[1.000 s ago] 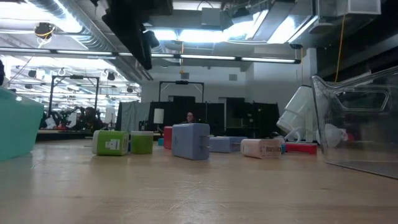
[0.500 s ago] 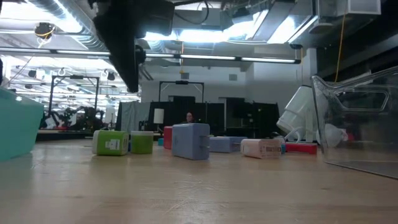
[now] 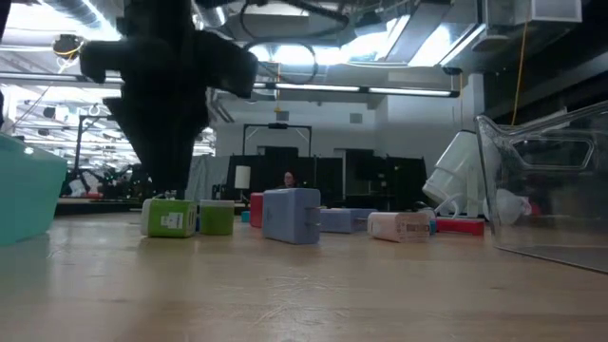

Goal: Pick & Place Office items
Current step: Put the bottom green charger adapter into the blue bin

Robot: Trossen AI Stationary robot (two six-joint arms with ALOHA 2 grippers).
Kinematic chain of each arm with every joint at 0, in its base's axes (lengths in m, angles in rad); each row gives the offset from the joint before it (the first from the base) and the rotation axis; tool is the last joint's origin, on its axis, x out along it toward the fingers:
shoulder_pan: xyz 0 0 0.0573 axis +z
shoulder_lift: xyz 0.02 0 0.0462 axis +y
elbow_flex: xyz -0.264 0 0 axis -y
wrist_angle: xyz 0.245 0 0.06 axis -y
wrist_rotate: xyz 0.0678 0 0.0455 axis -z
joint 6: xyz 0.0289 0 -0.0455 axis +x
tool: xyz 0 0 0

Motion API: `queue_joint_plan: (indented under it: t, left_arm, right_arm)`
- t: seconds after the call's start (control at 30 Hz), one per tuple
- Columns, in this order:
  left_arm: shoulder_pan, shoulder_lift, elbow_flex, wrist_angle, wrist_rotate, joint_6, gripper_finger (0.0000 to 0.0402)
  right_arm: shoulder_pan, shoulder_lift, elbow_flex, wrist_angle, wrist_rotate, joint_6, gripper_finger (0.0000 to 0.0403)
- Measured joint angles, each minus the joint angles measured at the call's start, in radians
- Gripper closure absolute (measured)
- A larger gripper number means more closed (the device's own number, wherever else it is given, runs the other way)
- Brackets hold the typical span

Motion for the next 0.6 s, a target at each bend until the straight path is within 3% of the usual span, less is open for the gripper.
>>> queue_joint_plan:
  t: [0.47,0.6]
  left_arm:
    - [0.037,0.103,0.0,0.039,0.025,0.013,0.0151]
    - [0.039,0.125,0.002,0.046,0.057,0.008,0.0171]
  right_arm:
    - [0.0,0.0,0.0,-0.007,0.0,-0.024,0.0247]
    - [0.0,-0.001,0.0,-0.006,0.0,-0.034,0.0247]
